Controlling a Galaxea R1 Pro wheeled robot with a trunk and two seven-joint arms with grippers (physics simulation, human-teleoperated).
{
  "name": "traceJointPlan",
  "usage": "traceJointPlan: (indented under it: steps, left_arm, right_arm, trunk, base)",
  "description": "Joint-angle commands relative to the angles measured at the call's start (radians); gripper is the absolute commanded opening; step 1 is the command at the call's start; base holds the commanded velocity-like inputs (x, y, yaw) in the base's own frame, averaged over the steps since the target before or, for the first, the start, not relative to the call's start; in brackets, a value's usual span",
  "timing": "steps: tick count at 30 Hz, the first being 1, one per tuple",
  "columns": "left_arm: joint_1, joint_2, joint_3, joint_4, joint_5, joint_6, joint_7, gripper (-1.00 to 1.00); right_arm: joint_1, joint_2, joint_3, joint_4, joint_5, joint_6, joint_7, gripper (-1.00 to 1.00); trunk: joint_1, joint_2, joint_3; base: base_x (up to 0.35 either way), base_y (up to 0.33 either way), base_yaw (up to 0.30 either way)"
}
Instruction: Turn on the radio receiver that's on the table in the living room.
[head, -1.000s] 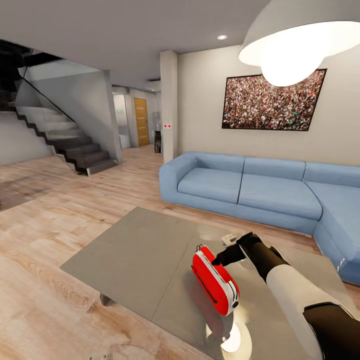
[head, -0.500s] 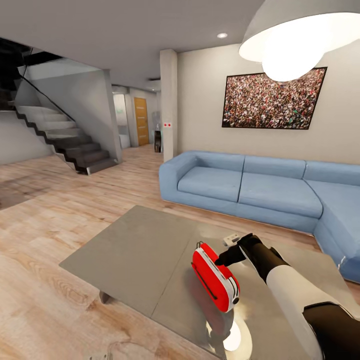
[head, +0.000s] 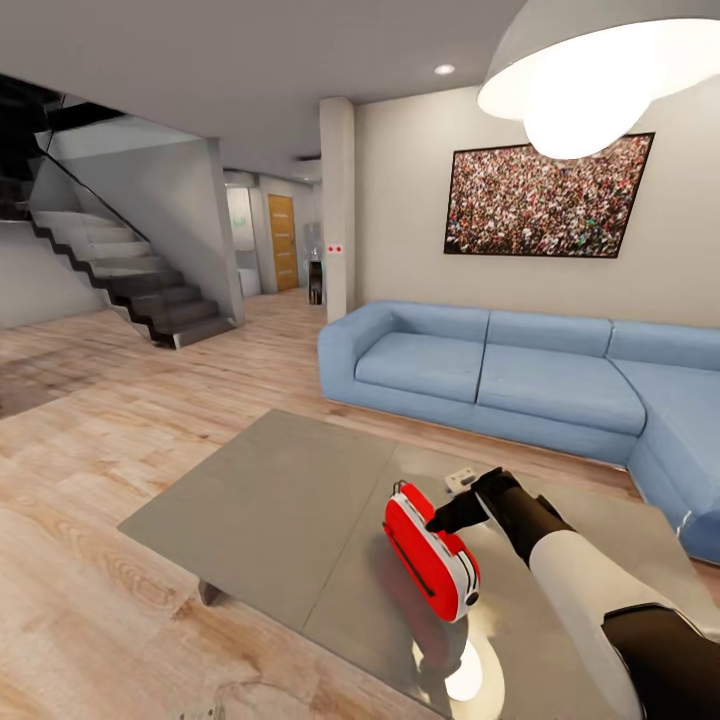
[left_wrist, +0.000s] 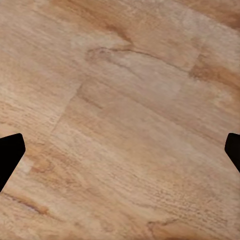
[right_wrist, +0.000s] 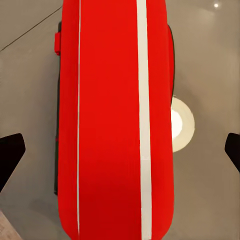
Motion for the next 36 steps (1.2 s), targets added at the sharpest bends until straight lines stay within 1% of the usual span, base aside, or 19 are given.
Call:
traceJointPlan:
  steps: [1, 3, 12, 18, 23, 27, 33, 34, 36]
  left_arm:
    - [0.0, 0.0, 0.0, 0.0, 0.0, 0.0, 0.0, 1.0]
    - [0.0, 0.0, 0.0, 0.0, 0.0, 0.0, 0.0, 1.0]
    - [0.0, -0.001, 0.001, 0.0, 0.0, 0.0, 0.0, 1.0]
    - [0.0, -0.001, 0.001, 0.0, 0.0, 0.0, 0.0, 1.0]
    - [0.0, -0.001, 0.001, 0.0, 0.0, 0.0, 0.0, 1.0]
    - [0.0, -0.001, 0.001, 0.0, 0.0, 0.0, 0.001, 1.0]
    - [0.0, -0.001, 0.0, 0.0, 0.0, 0.0, 0.002, 1.0]
    - [0.0, -0.001, 0.0, 0.0, 0.0, 0.0, 0.002, 1.0]
    - [0.0, -0.001, 0.0, 0.0, 0.0, 0.0, 0.002, 1.0]
  right_arm:
    - [0.0, 0.0, 0.0, 0.0, 0.0, 0.0, 0.0, 1.0]
    - [0.0, 0.001, 0.0, 0.0, 0.0, 0.0, 0.001, 1.0]
    - [0.0, 0.001, 0.0, 0.0, 0.0, 0.0, 0.0, 1.0]
    - [0.0, 0.002, 0.0, 0.006, 0.0, -0.001, 0.0, 1.0]
    - [0.0, 0.003, 0.0, 0.006, 0.0, -0.001, 0.0, 1.0]
    - [0.0, 0.003, 0.0, 0.008, 0.0, -0.001, 0.0, 1.0]
    - [0.0, 0.003, 0.0, 0.01, 0.0, -0.001, 0.0, 1.0]
    - [0.0, 0.003, 0.0, 0.011, 0.0, -0.001, 0.0, -1.0]
    - [0.0, 0.003, 0.0, 0.011, 0.0, -0.002, 0.0, -1.0]
  trunk:
    - [0.004, -0.007, -0.003]
    - [0.012, -0.021, -0.009]
    - [0.012, -0.021, -0.009]
    - [0.035, -0.063, -0.028]
    - [0.035, -0.063, -0.028]
    - [0.05, -0.091, -0.041]
    - [0.05, -0.091, -0.041]
    - [0.05, -0.091, -0.041]
    - [0.05, -0.091, -0.041]
  base:
    - [0.0, 0.0, 0.0]
    - [0.0, 0.0, 0.0]
    - [0.0, 0.0, 0.0]
    - [0.0, 0.0, 0.0]
    - [0.0, 0.0, 0.0]
    - [0.0, 0.0, 0.0]
    - [0.0, 0.0, 0.0]
    - [0.0, 0.0, 0.0]
    - [0.0, 0.0, 0.0]
